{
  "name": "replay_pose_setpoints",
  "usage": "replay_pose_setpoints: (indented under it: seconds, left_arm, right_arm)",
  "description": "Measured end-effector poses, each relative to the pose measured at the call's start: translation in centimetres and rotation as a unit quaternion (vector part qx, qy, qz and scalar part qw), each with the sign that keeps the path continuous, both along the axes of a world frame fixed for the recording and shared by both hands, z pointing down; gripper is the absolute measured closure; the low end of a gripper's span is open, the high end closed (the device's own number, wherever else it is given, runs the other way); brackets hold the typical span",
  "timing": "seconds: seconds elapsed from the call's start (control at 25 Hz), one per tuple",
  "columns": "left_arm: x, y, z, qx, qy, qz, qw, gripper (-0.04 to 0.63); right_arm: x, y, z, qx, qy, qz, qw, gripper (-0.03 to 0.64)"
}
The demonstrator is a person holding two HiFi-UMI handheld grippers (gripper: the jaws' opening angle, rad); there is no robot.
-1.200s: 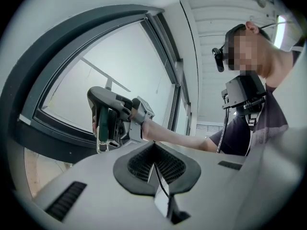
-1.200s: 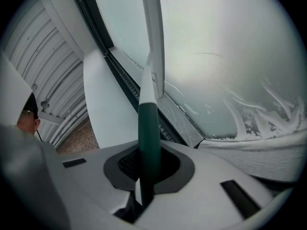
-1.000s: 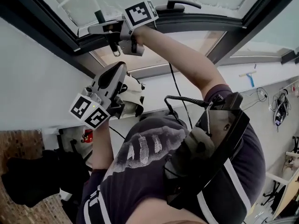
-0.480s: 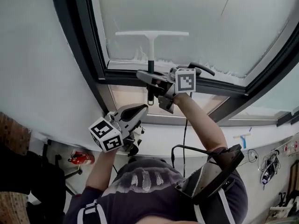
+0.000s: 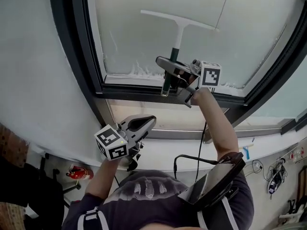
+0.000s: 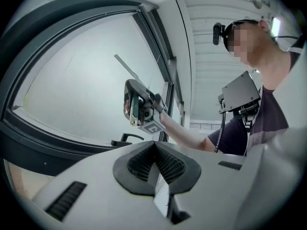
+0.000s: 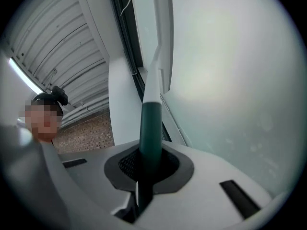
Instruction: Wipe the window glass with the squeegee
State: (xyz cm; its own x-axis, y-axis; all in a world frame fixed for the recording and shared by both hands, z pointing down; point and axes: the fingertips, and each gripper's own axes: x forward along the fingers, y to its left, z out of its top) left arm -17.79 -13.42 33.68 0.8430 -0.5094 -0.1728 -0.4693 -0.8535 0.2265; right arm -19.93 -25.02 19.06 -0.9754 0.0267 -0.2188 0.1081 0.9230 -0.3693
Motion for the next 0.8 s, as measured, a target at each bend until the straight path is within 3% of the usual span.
replay_pose_setpoints:
  seconds: [0.24, 0.56, 0.8]
  left_arm:
    - [1.3, -1.2, -1.4, 0.020, -0.016, -0.003, 0.9997, 0.591]
    - [2.4, -3.8, -6.2, 0.090, -0.036, -0.024, 0.9950, 0.591]
    - [2.7, -5.1, -6.1, 0.078, -0.031, -0.048, 0.9953, 0.591]
  right_arm:
    - [2.0, -1.9, -6.1, 0.051, -0.001, -0.001, 0.999, 0.603]
    - [2.4, -2.9, -11.1, 0.094, 0.008, -0.031, 0.995, 0.603]
    - [2.6, -3.9, -13.9, 0.113, 0.010, -0.044, 0.993, 0.603]
